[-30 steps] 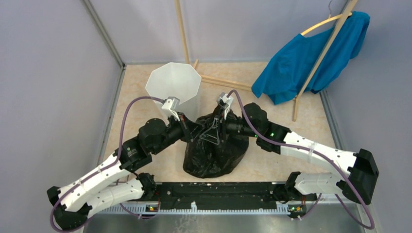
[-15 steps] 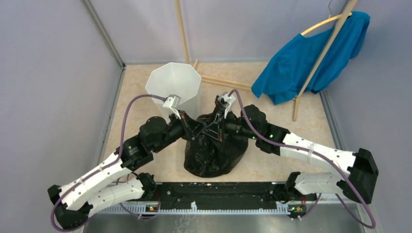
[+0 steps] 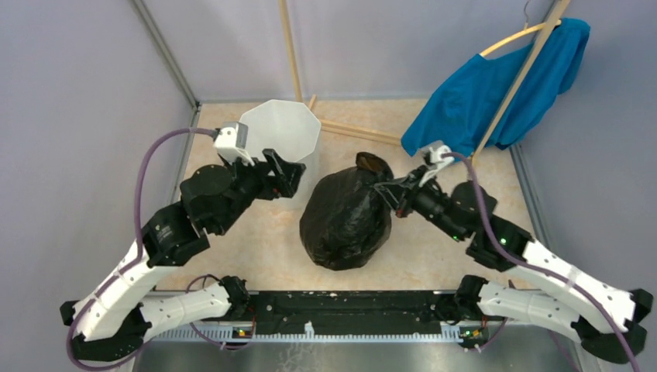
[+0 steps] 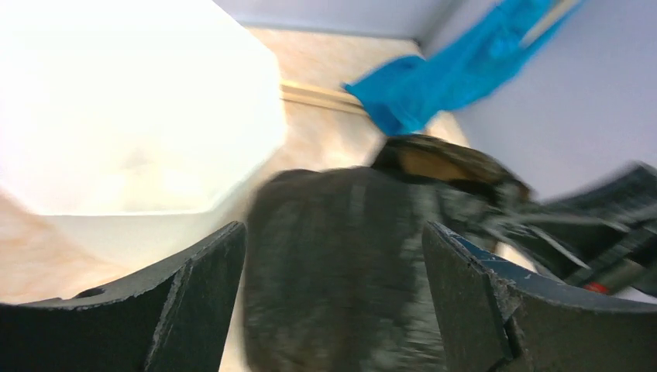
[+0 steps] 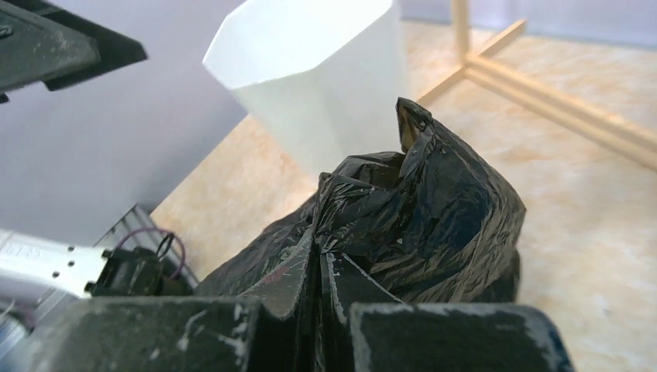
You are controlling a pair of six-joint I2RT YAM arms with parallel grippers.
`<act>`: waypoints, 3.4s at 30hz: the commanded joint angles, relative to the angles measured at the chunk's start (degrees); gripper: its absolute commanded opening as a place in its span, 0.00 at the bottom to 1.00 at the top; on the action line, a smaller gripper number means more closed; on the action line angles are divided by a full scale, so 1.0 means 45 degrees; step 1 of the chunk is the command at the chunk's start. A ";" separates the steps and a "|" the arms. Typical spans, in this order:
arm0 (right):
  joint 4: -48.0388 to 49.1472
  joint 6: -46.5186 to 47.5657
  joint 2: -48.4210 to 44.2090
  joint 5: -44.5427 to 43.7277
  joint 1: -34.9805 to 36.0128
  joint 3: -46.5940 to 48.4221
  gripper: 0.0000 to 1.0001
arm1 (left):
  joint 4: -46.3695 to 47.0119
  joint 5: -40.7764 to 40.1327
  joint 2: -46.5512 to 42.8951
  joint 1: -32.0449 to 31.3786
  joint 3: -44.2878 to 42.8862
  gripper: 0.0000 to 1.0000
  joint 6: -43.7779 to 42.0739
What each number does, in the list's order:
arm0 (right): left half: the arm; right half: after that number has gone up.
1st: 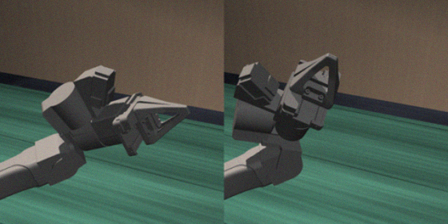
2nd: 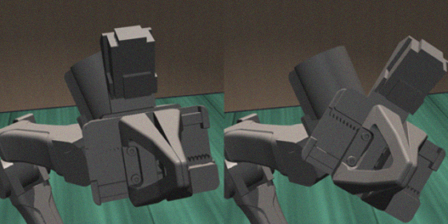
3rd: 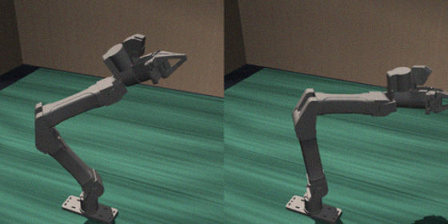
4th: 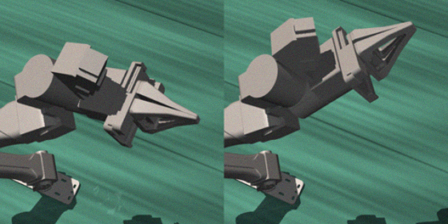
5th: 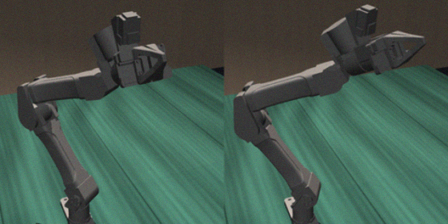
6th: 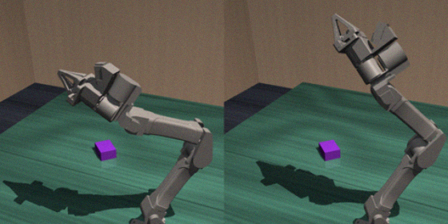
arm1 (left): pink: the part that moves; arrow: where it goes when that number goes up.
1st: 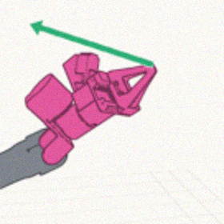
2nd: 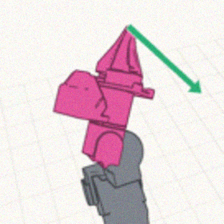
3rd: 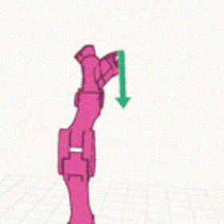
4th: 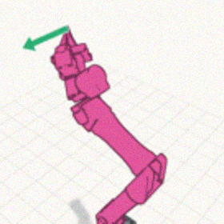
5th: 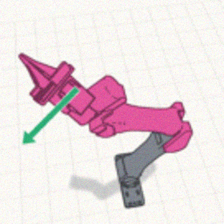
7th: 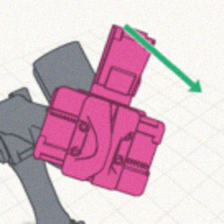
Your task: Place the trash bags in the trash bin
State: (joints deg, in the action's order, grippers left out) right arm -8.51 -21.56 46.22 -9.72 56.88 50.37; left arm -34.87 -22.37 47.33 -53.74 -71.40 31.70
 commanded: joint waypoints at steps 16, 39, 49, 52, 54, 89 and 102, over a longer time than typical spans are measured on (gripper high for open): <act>-0.4406 0.1929 -0.2980 -0.3448 0.0064 0.3376 0.00 | -0.1721 -0.0039 0.6887 0.2226 -0.4745 0.69 -0.4774; -0.4892 0.3028 -0.3335 -0.4361 0.0055 0.5427 0.00 | -0.1742 0.3252 0.8066 0.1434 -0.5682 0.00 -0.5602; -0.3406 0.4047 -0.2878 -0.4947 0.0055 0.6587 0.00 | -0.1676 0.4849 0.7972 0.0022 -0.5518 0.00 -0.4150; -0.2986 0.4476 -0.2250 -0.5053 0.0056 0.7229 0.00 | -0.1254 0.4864 0.7764 -0.0617 -0.4761 0.00 -0.3793; -0.2582 0.4725 -0.1736 -0.4833 0.0056 0.7542 0.00 | -0.1053 0.4895 0.7675 -0.0938 -0.4414 0.00 -0.3541; 0.2570 0.2124 0.7145 0.0333 0.0058 1.4608 0.00 | -0.0629 0.1583 -0.4551 -0.1399 0.1848 0.98 -0.0974; 0.1937 0.0470 0.2508 -0.5779 0.0057 0.8153 0.00 | -0.0403 0.0607 -0.4023 -0.1416 0.1055 0.95 -0.0972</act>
State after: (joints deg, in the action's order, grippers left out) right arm 1.98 -16.64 61.21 -27.75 56.88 90.21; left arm -38.72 -17.56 27.92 -59.79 -63.33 27.79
